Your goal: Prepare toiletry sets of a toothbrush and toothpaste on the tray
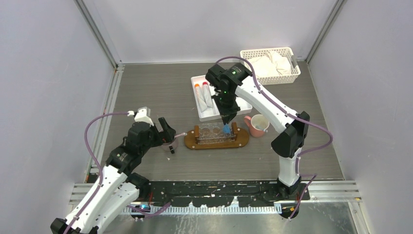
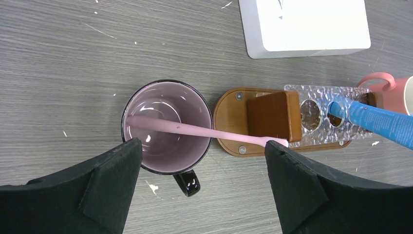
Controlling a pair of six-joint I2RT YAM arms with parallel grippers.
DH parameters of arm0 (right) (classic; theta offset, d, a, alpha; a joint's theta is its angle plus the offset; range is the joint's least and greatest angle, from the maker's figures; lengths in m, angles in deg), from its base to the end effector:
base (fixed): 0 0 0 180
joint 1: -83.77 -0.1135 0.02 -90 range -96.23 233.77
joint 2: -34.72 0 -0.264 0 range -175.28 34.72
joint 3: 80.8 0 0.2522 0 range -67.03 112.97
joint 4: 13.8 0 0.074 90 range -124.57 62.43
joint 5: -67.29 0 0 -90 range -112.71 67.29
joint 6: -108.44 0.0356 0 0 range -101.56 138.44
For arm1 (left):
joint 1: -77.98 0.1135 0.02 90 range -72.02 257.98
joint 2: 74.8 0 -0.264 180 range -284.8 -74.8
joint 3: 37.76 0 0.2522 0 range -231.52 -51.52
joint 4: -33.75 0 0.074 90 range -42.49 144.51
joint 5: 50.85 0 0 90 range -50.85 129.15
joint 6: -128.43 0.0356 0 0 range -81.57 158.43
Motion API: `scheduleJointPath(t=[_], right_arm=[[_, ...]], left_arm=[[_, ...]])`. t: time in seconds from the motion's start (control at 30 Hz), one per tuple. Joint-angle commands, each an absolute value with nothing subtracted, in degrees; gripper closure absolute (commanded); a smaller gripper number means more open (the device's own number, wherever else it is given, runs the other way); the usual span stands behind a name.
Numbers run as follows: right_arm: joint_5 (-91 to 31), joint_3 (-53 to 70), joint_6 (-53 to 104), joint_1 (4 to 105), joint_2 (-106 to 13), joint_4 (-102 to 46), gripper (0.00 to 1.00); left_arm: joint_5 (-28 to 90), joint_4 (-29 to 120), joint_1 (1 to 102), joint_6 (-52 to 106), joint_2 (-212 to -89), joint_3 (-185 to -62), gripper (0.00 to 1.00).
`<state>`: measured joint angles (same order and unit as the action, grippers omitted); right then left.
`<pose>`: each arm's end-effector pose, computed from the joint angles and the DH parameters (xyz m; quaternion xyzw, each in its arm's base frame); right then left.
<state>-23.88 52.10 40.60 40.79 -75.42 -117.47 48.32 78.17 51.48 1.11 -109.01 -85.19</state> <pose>0.2634 0.2465 0.3507 -0.1809 0.9802 0.0512 0.0613 0.1283 -0.0576 0.2631 -0.1209 0.8609 -0.1995 0.4522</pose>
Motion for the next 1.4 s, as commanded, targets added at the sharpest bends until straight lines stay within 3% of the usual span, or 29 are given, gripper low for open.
scheduleJointPath(t=[0.0,0.33,0.6,0.7,0.8,1.0,1.37], right_arm=[[-24.76,54.85,39.26,41.46,-75.71,-118.41,0.81],[-24.05,54.03,38.47,43.31,-75.63,-116.56,0.78],[-18.29,45.56,38.85,42.33,-64.35,-104.6,0.55],[-11.55,34.84,38.68,39.66,-55.17,-93.8,0.57],[-7.46,21.94,39.72,37.27,-44.4,-82.68,0.7],[-1.23,0.51,41.84,33.86,-26.35,-67.82,0.65],[2.01,-6.41,39.67,27.45,-26.34,-62.09,0.58]], left_arm=[[47.93,76.09,51.7,0.63,-108.47,-85.03,0.03],[48.11,76.17,51.7,0.63,-108.97,-85.04,0.03],[48.02,76.21,51.7,0.45,-109.2,-85.0,0.03],[47.9,76.3,51.7,0.37,-109.5,-85.37,0.03],[48.06,76.3,51.7,0.37,-109.8,-85.35,0.04],[48.79,76.39,51.7,0.37,-111.01,-85.43,0.04],[50.57,77.03,51.7,0.03,-112.5,-86.04,0.04]])
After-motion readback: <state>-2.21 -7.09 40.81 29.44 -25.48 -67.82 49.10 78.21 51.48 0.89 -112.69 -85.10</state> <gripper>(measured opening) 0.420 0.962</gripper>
